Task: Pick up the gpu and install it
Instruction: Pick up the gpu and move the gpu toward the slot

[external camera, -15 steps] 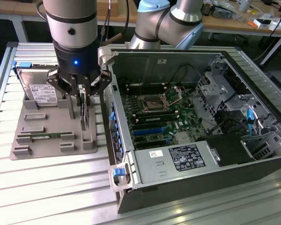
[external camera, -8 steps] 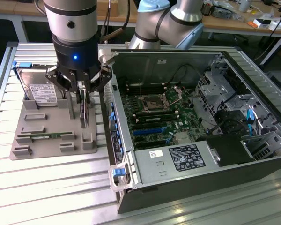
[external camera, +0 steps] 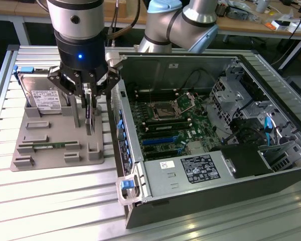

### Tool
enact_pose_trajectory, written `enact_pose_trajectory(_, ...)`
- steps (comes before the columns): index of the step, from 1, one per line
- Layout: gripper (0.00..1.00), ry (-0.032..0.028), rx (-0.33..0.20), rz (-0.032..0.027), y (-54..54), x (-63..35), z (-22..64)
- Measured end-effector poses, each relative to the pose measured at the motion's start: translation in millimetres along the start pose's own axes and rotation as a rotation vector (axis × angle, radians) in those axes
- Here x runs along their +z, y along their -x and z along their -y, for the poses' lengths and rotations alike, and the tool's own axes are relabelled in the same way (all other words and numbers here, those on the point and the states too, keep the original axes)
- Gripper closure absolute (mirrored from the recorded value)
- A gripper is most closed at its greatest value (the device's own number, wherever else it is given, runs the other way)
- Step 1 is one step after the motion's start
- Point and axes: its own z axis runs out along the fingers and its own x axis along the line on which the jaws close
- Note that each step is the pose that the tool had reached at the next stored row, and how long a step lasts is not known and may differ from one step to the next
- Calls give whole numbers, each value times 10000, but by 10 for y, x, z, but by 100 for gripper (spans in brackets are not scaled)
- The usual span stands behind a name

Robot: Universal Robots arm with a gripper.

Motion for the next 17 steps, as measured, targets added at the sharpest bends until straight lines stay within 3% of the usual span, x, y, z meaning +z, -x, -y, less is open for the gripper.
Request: enact_pose_trajectory(17, 74, 0, 0, 0, 4, -147, -6)
